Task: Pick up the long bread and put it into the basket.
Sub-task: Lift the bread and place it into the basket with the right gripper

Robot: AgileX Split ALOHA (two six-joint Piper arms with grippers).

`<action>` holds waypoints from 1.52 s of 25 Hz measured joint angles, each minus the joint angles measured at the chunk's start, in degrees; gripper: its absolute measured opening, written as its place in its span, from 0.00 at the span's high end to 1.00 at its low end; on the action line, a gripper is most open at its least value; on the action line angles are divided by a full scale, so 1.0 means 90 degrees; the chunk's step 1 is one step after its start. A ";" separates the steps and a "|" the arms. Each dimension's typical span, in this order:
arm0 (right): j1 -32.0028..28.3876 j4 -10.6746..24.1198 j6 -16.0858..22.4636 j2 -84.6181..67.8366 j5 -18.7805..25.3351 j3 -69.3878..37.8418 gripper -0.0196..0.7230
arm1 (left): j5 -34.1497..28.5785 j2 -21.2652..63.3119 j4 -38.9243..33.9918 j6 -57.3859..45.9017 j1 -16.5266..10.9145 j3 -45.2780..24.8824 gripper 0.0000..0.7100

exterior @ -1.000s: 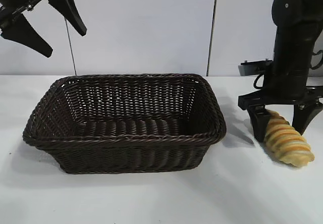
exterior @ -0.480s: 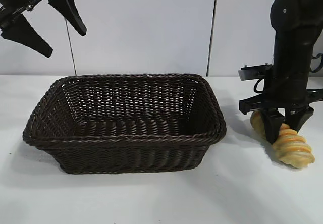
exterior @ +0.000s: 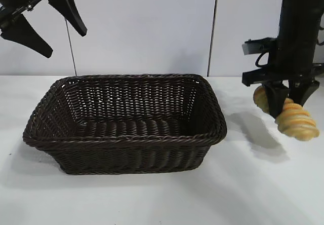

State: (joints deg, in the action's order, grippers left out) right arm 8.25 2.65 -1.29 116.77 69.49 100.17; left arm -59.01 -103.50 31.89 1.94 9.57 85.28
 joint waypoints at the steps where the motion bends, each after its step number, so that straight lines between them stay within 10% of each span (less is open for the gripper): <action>1: 0.0000 -0.0038 0.0000 -0.0005 0.0006 0.0100 0.61 | 0.0000 0.0000 0.0000 0.0000 0.0000 0.0000 0.28; 38: 0.2733 -0.0811 -0.0220 0.0000 -0.0566 0.0269 0.61 | -0.0073 0.0000 0.0000 0.0000 0.0000 0.0000 0.28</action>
State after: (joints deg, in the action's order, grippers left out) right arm 32.84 -4.64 -3.27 116.77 64.39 102.60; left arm -59.67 -103.50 31.89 1.94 9.57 85.28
